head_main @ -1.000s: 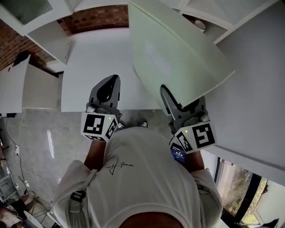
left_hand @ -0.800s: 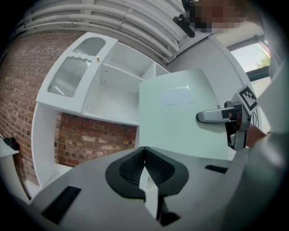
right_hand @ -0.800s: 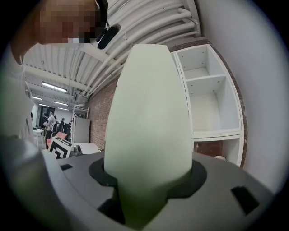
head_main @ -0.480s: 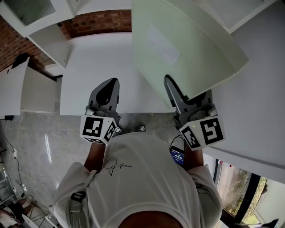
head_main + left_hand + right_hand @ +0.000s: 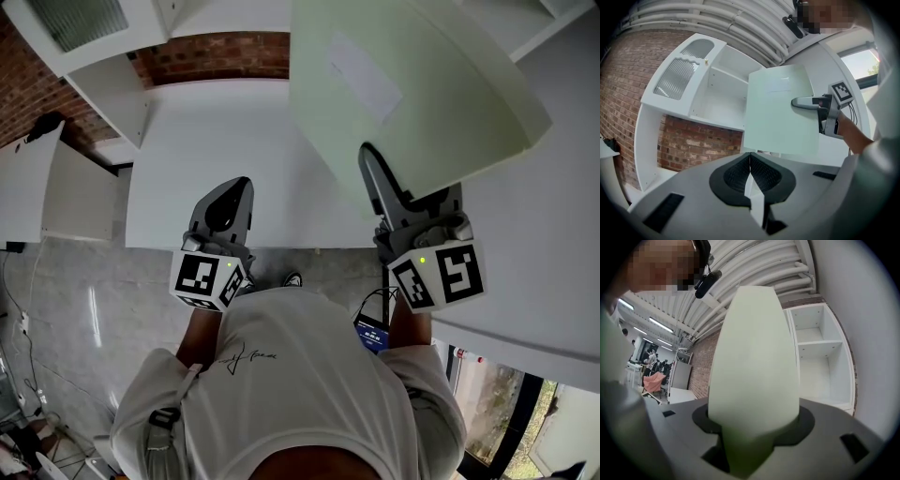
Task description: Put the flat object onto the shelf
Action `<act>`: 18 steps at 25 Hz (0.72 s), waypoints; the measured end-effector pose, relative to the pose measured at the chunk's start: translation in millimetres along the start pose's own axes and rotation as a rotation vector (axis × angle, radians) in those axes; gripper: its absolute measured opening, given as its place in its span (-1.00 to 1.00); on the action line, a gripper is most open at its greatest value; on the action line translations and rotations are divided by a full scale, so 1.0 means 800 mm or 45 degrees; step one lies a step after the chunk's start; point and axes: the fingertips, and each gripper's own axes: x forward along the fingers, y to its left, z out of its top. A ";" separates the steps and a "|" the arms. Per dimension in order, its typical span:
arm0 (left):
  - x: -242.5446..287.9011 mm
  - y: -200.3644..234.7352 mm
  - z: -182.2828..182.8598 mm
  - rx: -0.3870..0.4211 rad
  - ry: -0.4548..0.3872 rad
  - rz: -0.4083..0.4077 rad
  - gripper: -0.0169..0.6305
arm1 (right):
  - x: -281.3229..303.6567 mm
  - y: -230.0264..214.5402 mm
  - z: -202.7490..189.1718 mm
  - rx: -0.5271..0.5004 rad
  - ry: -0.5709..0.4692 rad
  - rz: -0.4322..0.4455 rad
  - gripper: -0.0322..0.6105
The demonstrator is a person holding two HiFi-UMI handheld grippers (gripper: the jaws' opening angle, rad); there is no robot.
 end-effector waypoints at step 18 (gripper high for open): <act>-0.012 0.000 0.000 -0.008 0.001 -0.009 -0.91 | 0.031 -0.012 0.055 -0.267 -0.051 0.011 -0.06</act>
